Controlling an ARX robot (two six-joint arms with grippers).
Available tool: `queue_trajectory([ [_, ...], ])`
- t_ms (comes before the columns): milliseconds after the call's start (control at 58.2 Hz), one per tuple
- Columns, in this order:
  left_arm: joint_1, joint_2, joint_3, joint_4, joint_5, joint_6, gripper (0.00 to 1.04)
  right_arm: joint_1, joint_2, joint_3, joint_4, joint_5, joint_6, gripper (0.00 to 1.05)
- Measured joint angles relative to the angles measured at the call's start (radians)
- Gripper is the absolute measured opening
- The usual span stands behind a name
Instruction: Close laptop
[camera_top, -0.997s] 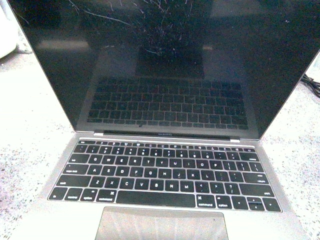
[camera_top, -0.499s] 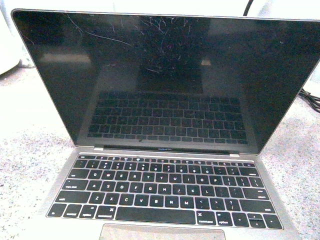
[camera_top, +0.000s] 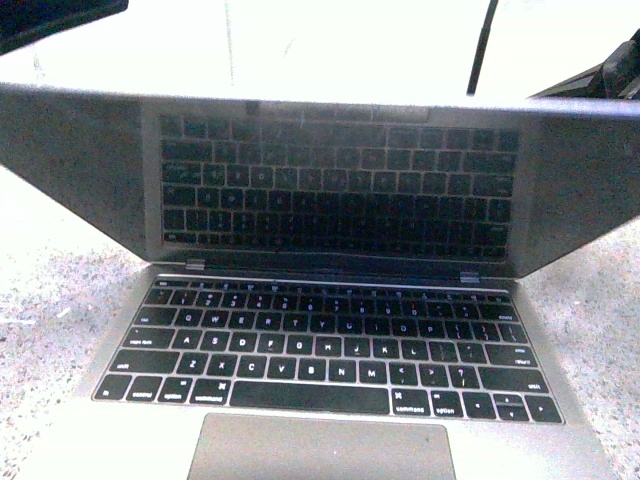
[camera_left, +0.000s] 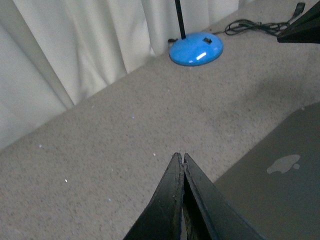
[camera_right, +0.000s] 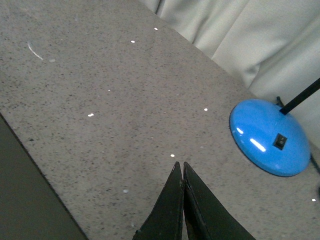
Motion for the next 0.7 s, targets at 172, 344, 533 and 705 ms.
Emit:
queue_trajectory([
  [172,-0.072,-0.128,-0.246,0.019,-0.036,-0.076,0.04,0.142,0.0,-0.323,0.423,0.131,0.344,0.01],
  [344,-0.129,-0.271,-0.449,0.023,-0.088,-0.182,0.04,0.336,0.097,-0.616,0.904,0.452,0.813,0.01],
  [533,-0.155,-0.311,-0.531,0.021,-0.104,-0.236,0.04,0.376,0.151,-0.707,1.044,0.585,0.959,0.01],
  [705,-0.116,-0.351,-0.414,-0.05,-0.134,-0.285,0.04,0.121,-0.15,-0.697,0.764,0.646,0.83,0.01],
])
